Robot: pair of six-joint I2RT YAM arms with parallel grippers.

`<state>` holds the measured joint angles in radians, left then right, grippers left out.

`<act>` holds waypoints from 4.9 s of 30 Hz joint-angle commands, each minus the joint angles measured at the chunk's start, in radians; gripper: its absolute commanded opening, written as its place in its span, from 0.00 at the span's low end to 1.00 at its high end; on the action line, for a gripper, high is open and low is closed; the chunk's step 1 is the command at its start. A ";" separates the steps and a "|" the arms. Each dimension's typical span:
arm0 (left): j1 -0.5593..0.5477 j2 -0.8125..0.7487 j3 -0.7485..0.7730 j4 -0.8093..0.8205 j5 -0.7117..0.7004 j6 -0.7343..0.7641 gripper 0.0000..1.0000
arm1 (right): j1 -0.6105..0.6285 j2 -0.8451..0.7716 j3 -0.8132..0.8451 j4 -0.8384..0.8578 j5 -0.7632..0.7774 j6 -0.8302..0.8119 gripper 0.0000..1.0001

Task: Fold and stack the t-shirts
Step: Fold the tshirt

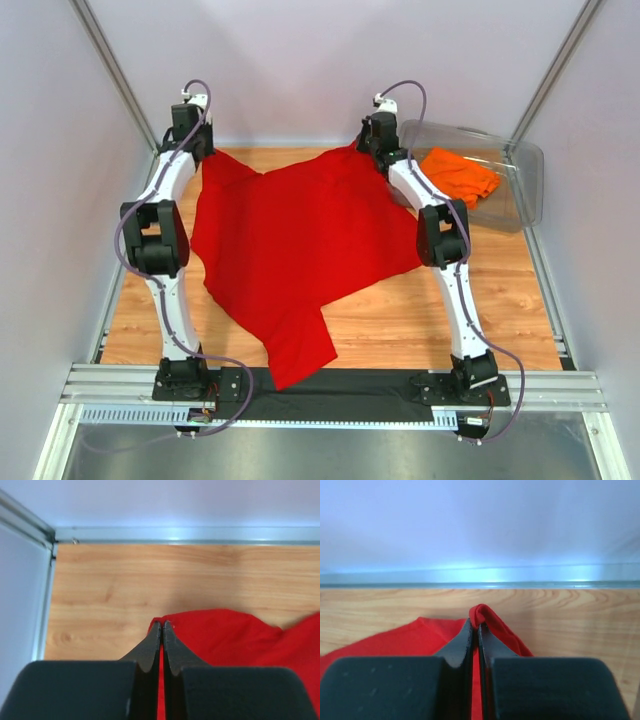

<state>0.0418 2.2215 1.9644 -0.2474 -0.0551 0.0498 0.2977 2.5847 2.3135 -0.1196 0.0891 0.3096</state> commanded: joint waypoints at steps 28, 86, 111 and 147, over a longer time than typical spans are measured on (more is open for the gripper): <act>-0.210 -0.956 -0.729 -0.477 0.037 -0.536 0.00 | -0.135 -0.192 -0.071 -0.221 -0.281 0.155 0.00; 0.182 0.058 -0.081 -0.656 -0.037 -0.461 0.00 | 0.162 -0.043 0.055 -0.465 -0.186 0.223 0.58; 0.131 -0.651 -0.803 -0.507 0.242 -0.392 0.50 | 0.389 -0.305 -0.404 -0.086 -0.548 0.500 0.50; 0.201 -0.698 -0.895 -0.470 0.305 -0.446 0.00 | 0.517 -0.064 -0.175 -0.090 -0.563 0.634 0.00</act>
<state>0.2371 1.6161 1.0409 -0.6952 0.2455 -0.3874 0.8169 2.5973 2.1063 -0.1486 -0.4637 0.9459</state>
